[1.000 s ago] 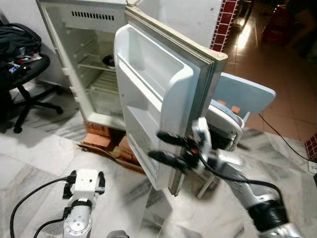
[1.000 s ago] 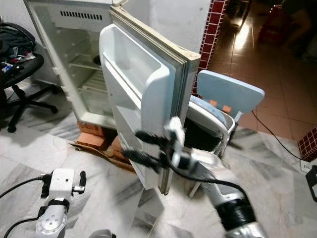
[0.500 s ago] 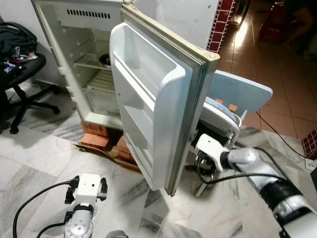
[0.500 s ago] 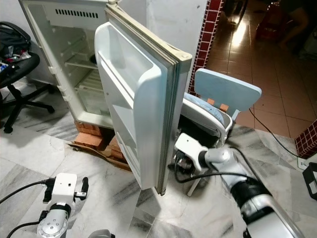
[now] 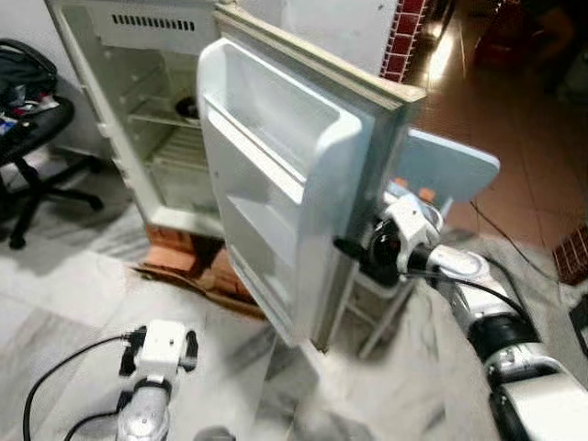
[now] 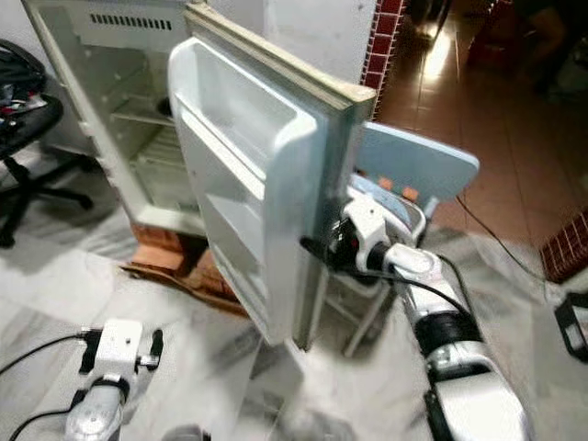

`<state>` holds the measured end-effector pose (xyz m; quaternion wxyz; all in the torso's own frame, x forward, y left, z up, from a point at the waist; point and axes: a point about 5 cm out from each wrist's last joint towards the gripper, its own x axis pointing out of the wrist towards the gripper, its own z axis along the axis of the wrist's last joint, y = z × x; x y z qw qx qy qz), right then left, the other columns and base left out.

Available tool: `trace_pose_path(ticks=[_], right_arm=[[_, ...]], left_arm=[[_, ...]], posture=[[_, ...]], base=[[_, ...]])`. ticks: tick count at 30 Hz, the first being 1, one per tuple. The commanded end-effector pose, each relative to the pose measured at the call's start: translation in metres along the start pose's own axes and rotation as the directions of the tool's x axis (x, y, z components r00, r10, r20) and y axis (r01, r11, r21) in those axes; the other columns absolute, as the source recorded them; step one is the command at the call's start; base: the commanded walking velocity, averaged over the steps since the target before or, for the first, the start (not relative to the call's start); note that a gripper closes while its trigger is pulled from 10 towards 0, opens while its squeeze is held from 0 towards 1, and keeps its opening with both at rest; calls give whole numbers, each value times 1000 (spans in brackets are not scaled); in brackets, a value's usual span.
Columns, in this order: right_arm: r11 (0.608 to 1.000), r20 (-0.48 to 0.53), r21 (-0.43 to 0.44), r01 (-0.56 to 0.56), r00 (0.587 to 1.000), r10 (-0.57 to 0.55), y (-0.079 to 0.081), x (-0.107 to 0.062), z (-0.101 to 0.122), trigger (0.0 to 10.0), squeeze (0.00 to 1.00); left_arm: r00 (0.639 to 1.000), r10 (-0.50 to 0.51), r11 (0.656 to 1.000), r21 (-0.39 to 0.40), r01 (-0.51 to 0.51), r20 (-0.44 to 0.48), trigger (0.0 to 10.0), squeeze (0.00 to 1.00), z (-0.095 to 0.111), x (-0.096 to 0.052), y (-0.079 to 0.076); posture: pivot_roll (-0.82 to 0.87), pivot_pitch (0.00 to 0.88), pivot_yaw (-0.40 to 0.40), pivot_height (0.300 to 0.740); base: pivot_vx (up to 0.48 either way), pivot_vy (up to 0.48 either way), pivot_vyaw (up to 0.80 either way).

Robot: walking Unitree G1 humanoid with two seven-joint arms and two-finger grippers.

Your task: Restocking fridge

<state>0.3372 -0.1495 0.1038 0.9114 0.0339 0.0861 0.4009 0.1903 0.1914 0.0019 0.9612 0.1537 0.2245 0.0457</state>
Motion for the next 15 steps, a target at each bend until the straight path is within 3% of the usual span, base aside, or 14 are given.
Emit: trace_pose_path(ticks=[1, 4, 5, 8, 9, 11, 13, 15], right_arm=[[993, 179, -31, -116, 976, 120, 13, 14, 43, 10000, 0], [986, 199, 0, -169, 966, 166, 20, 16, 44, 10000, 0], [954, 188, 31, -298, 939, 288, 34, 12, 37, 10000, 0], [932, 152, 28, -361, 923, 353, 41, 9, 28, 10000, 0], [921, 38, -8, -390, 920, 390, 41, 2, 7, 10000, 0], [887, -90, 20, -462, 883, 462, 43, -14, -16, 10000, 0], [870, -112, 37, -491, 863, 492, 45, -19, -20, 10000, 0], [829, -152, 59, -556, 816, 558, 51, -30, -26, 10000, 0]], left_arm=[[1000, -13, 1000, 3, 13, -2, 10000, 0, 0, 0, -2], [1000, -15, 1000, 4, 15, -2, 10000, 0, 0, 0, -2], [1000, -18, 1000, 4, 18, -4, 10000, 0, 0, 0, -2], [1000, -20, 1000, 4, 20, -6, 10000, 0, -1, 0, -3], [1000, -25, 1000, 4, 25, -12, 10000, 0, -1, 0, -4], [999, -34, 999, 4, 34, -18, 10000, 0, -3, -1, -4], [999, -36, 999, 4, 36, -19, 10000, 0, -3, -1, -4], [999, -35, 999, 4, 35, -21, 10000, 0, -4, -1, -4]], posture=[[87, 2, 5, 740], [83, 1, 4, 740], [85, 1, 2, 740], [85, 1, 1, 740], [85, 1, 1, 740], [86, 2, 1, 740], [85, 3, 1, 740], [84, 3, 2, 740]], base=[[0, 0, 0], [0, 0, 0], [0, 0, 0], [0, 0, 0], [0, 0, 0], [0, 0, 0], [0, 0, 0], [0, 0, 0]])
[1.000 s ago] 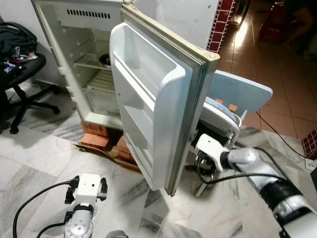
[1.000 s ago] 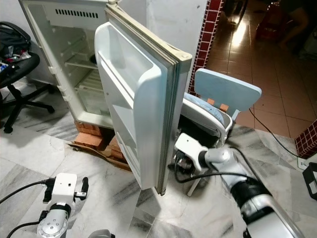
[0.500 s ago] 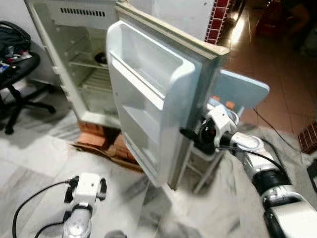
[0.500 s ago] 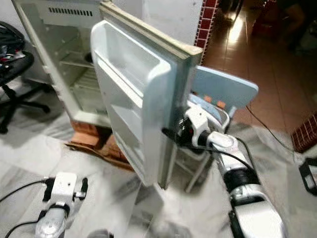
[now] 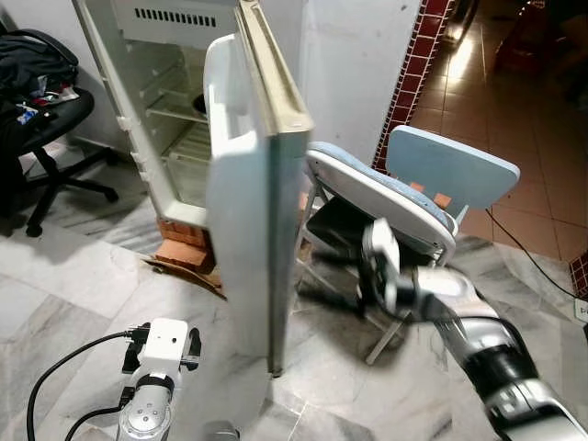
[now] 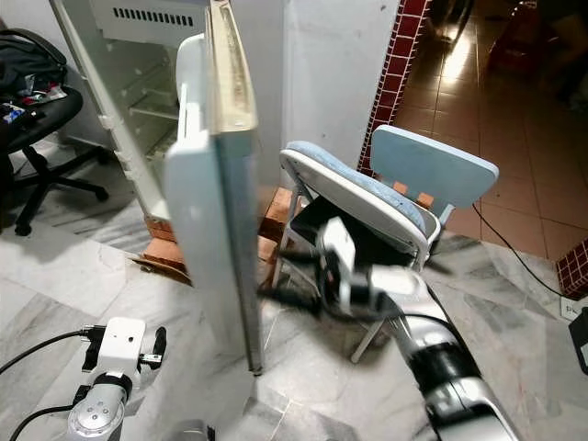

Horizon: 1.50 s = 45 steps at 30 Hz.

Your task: Restocking fridge

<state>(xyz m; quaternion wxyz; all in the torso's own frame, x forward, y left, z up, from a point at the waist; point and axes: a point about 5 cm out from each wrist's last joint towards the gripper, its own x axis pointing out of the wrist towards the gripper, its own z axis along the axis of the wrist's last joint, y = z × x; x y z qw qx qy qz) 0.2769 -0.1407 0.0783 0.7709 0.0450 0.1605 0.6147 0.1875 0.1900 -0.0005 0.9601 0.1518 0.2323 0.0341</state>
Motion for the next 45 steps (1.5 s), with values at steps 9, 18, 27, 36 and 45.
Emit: trace_pose_path(ticks=[9, 18, 27, 36, 45], right_arm=[[982, -365, -166, -93, 931, 26, 2, -23, -28, 10000, 0], [861, -235, -356, 364, 857, -459, -36, -13, -16, 10000, 0], [621, 102, -214, 754, 650, -753, -55, -8, 7, 10000, 0], [304, 241, 13, 953, 292, -926, -59, -32, 5, 10000, 0], [285, 255, 71, 956, 258, -932, -49, -28, -4, 10000, 0]], left_arm=[[1000, -11, 1000, 16, 11, -11, 10000, 0, -3, -2, -1], [996, 36, 999, -28, -33, 86, 10000, 0, 13, 3, 4], [977, 91, 995, -68, -79, 195, 10000, 0, 31, 6, 14], [924, 134, 989, -102, -104, 357, 10000, 0, 67, 10, 20], [911, 101, 988, -149, -44, 400, 10000, 0, 78, 7, 24]], posture=[[80, 12, 3, 740], [80, 11, -3, 740], [56, 9, -9, 740], [47, 10, 4, 740], [44, 12, 4, 740]], base=[[0, 0, 0], [0, 0, 0], [0, 38, 0], [0, 480, 0], [0, 480, -194]])
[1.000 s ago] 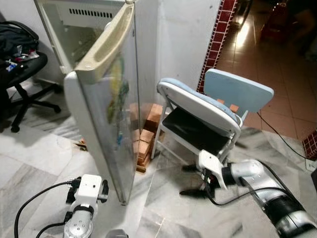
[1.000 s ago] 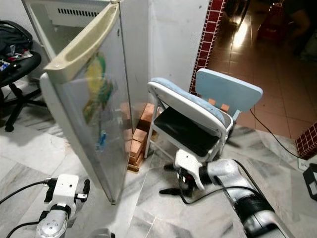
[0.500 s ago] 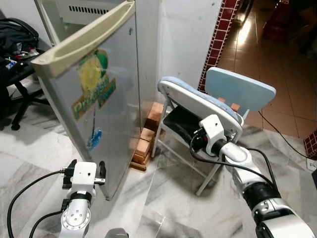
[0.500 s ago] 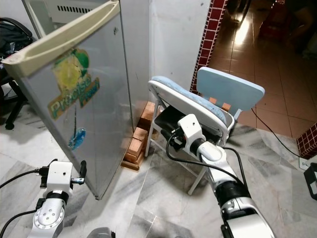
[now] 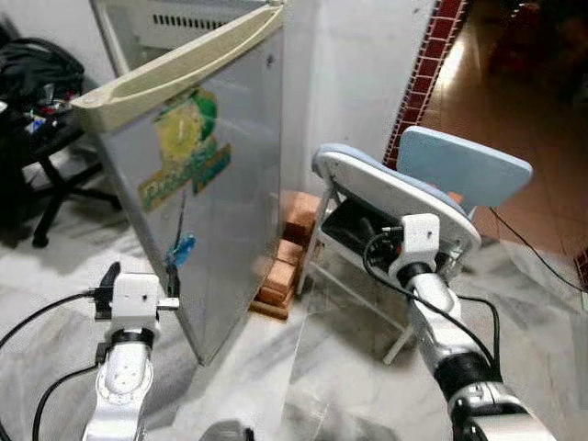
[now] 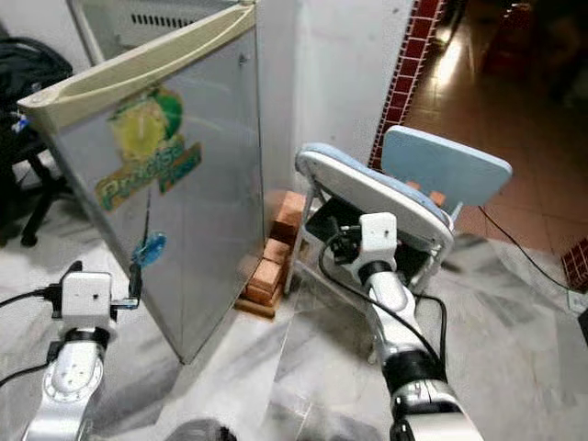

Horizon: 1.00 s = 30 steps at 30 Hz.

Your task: Restocking fridge

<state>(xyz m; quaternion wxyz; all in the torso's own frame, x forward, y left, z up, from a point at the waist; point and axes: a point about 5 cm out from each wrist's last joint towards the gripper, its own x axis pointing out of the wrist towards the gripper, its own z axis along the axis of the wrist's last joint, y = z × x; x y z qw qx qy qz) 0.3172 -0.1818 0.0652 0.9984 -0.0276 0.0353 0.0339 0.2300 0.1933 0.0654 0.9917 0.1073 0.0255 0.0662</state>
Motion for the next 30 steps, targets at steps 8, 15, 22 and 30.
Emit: trace_pose_path(ticks=[8, 15, 22, 30], right_arm=[[1000, 14, 14, 11, 1000, -11, 5, -3, 0, 10000, 0], [1000, 17, 16, 14, 1000, -15, 4, -5, 0, 10000, 0], [1000, 14, 17, 17, 1000, -17, 4, -7, 0, 10000, 0], [1000, 4, 20, 17, 1000, -17, 5, -9, -3, 10000, 0]], left_arm=[[1000, -19, 999, -27, 19, 22, 10000, 667, 5, -1, -2], [1000, -5, 999, -40, 6, 27, 10000, 984, 8, 3, 0], [1000, -19, 999, -38, 20, 17, 10000, 753, 6, 3, -1], [1000, -21, 999, -40, 22, 16, 10000, 404, 6, 4, -3]], posture=[[38, 9, 7, 740], [38, 9, 7, 740], [27, 2, 8, 740], [23, 0, 12, 740]], base=[[0, 480, -800], [0, 480, -679], [0, 480, -589], [0, 480, -591]])
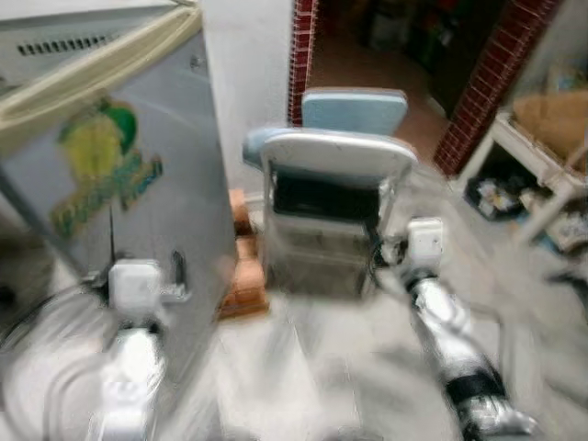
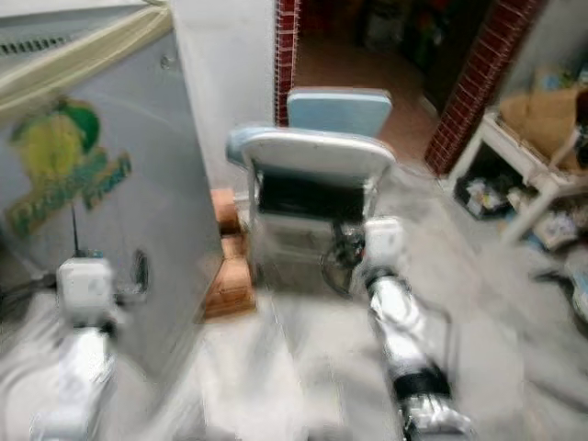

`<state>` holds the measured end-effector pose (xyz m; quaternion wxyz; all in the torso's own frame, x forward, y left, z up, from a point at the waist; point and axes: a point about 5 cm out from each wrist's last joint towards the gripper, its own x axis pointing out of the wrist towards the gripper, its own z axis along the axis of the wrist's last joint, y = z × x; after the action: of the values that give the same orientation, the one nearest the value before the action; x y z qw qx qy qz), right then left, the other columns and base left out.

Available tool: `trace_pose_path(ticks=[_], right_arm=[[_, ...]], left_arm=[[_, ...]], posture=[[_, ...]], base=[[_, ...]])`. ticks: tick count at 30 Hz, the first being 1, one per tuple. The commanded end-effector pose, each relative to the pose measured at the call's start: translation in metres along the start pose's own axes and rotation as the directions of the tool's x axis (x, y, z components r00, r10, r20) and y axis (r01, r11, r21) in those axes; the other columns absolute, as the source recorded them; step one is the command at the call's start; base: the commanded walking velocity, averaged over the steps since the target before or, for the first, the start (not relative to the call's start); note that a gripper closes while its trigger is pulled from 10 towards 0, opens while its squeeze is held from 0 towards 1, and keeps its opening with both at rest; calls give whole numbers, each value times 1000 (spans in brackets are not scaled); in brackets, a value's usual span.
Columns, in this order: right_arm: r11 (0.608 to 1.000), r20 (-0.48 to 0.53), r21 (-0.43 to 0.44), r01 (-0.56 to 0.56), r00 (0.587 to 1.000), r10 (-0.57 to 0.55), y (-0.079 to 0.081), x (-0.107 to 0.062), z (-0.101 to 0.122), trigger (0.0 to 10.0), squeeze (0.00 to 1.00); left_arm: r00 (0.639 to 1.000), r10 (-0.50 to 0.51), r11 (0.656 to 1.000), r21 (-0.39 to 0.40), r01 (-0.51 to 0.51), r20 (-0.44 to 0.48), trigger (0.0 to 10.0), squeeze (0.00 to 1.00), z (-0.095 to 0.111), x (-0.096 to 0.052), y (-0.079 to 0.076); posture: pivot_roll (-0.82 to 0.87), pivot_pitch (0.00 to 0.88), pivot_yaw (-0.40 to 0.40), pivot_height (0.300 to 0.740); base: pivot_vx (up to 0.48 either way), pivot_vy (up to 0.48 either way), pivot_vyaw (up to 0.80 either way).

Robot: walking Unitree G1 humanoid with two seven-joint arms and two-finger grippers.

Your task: Restocking fridge

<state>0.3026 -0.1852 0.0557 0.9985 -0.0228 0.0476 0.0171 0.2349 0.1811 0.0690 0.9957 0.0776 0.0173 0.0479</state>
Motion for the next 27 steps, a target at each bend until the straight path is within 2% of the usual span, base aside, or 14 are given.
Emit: trace_pose_path(ticks=[1, 2, 3, 4, 5, 6, 27], right_arm=[[1000, 28, 9, -16, 999, 15, 7, 4, 8, 10000, 0], [1000, 26, 11, -15, 1000, 15, 7, 4, 7, 10000, 0], [1000, 25, 11, -15, 1000, 14, 7, 4, 7, 10000, 0], [1000, 25, 11, -15, 1000, 14, 7, 4, 7, 10000, 0], [1000, 23, 11, -14, 1000, 14, 7, 4, 7, 10000, 0], [1000, 24, 12, -14, 1000, 13, 7, 4, 8, 10000, 0], [1000, 12, 19, -9, 1000, 9, 10, 8, 8, 10000, 0]], left_arm=[[1000, 15, 1000, 21, -15, -1, 10000, 318, 1, 1, 9], [1000, 15, 1000, 22, -15, -2, 10000, 251, 1, 0, 9], [1000, 16, 1000, 23, -16, -2, 10000, 129, 0, 0, 10], [1000, 16, 1000, 24, -16, -3, 10000, 129, 0, 0, 10], [1000, 17, 1000, 25, -17, -3, 10000, 39, 0, 0, 10], [1000, 18, 1000, 26, -18, -3, 10000, 0, 1, 0, 11], [1000, -12, 1000, 22, 12, 2, 10000, 0, 5, 2, 5]], posture=[[23, 0, 12, 740], [23, 0, 12, 740], [23, 0, 12, 740], [23, 0, 12, 740], [23, 0, 12, 740], [27, 8, 18, 740], [33, 11, 25, 740]], base=[[0, 480, -587], [0, 480, -587], [0, 480, -587], [0, 480, -587], [0, 480, -587], [0, 480, -594], [0, 480, -604]])
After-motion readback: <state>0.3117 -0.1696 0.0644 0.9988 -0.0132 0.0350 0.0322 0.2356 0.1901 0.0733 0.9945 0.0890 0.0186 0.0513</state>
